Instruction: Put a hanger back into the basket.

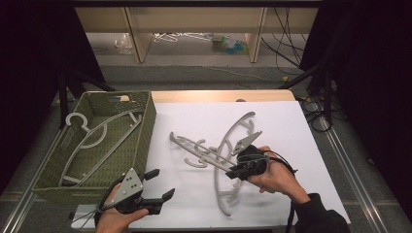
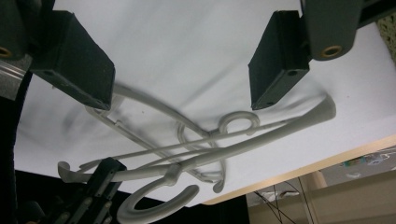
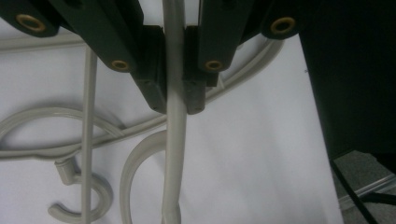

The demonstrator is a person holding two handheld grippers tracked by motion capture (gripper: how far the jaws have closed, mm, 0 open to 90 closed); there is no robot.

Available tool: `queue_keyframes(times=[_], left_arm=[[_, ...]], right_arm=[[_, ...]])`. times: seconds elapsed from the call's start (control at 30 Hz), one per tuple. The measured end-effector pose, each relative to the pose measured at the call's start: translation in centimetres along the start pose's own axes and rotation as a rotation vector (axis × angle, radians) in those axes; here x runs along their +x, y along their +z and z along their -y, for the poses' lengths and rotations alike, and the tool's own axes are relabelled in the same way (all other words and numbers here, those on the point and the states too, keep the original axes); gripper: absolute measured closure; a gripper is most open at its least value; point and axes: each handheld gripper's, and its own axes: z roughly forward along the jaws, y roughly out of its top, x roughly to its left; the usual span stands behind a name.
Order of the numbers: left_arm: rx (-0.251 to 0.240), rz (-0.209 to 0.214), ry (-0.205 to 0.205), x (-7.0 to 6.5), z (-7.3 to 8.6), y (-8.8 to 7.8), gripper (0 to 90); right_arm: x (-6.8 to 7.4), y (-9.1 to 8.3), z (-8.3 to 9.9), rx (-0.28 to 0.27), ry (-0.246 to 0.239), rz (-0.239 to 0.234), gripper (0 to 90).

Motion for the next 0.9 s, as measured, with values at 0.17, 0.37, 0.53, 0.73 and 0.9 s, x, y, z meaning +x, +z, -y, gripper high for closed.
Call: queue_keyframes(times=[0.17,0.37,0.53,0.73,0.9], left_arm=[[0.012,-0.011,0.037,0.0,-0.5,0.5,22.8],[0.034,-0.002,0.102,-0.3,-1.1,1.4,23.0],[0.065,0.041,0.155,-0.8,-1.8,3.0,24.2],[0.101,0.063,0.205,-1.3,-2.6,4.5,23.9],[0.139,0.13,0.245,-1.9,-3.1,6.1,25.3]], right_arm=[[0.1,-1.2,0.8,-0.016,-0.025,-0.046,82.6],[0.7,-2.1,1.2,-0.027,-0.054,-0.088,82.5],[1.2,-2.5,1.6,-0.019,-0.089,-0.124,82.5],[1.7,-3.0,1.7,-0.019,-0.118,-0.147,82.4],[2.0,-3.6,1.8,-0.013,-0.148,-0.169,82.4]])
